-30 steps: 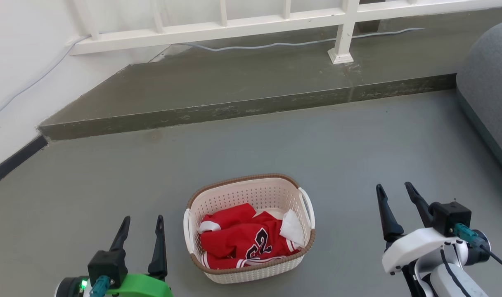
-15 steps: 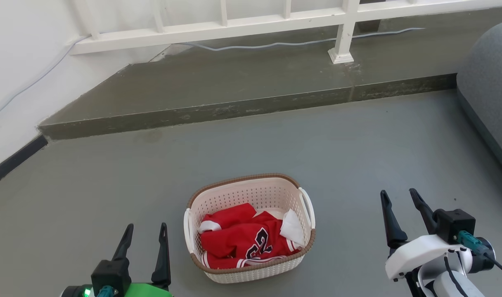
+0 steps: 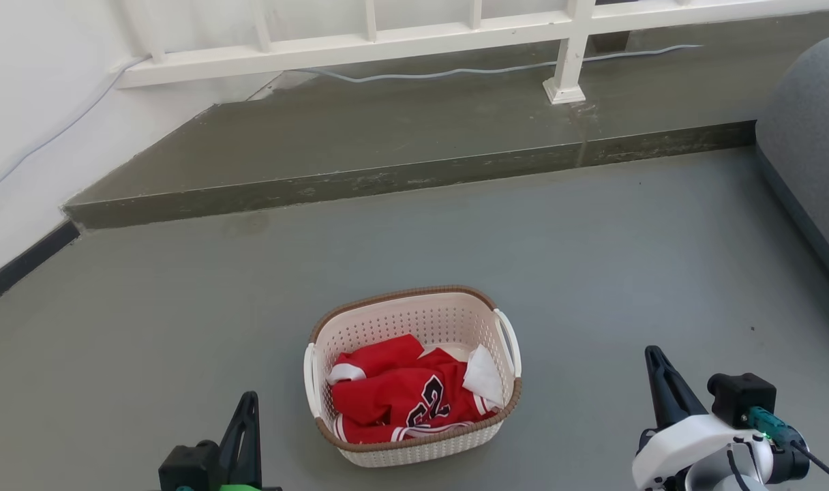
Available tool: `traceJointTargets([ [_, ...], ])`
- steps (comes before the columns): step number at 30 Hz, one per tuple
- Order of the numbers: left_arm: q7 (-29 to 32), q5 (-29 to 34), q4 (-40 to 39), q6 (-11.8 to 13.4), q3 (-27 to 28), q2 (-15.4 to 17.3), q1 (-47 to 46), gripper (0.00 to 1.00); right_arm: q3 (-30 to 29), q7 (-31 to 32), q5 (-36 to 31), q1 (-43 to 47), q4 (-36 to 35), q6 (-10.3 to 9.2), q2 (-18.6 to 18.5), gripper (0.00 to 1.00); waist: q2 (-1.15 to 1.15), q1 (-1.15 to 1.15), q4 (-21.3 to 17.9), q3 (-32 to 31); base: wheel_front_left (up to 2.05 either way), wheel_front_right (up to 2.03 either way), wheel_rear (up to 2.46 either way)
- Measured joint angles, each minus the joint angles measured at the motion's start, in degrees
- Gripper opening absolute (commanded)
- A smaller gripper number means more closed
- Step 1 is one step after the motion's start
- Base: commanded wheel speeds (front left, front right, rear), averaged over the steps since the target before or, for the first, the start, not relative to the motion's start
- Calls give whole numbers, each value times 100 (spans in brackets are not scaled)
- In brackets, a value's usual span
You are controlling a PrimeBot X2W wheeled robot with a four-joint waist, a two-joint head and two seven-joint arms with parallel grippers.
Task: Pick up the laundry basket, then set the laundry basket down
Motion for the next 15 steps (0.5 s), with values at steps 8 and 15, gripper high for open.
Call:
traceJointTargets([
  [8,0,-408,-85,-54,-9,-8,88,0,-114,53,379,7,-15,93,38,0,0,0,37,9,0,0,0],
  [15,53,-966,-140,-123,46,-15,88,0,-242,200,950,4,-47,157,76,0,0,0,64,17,0,0,0],
])
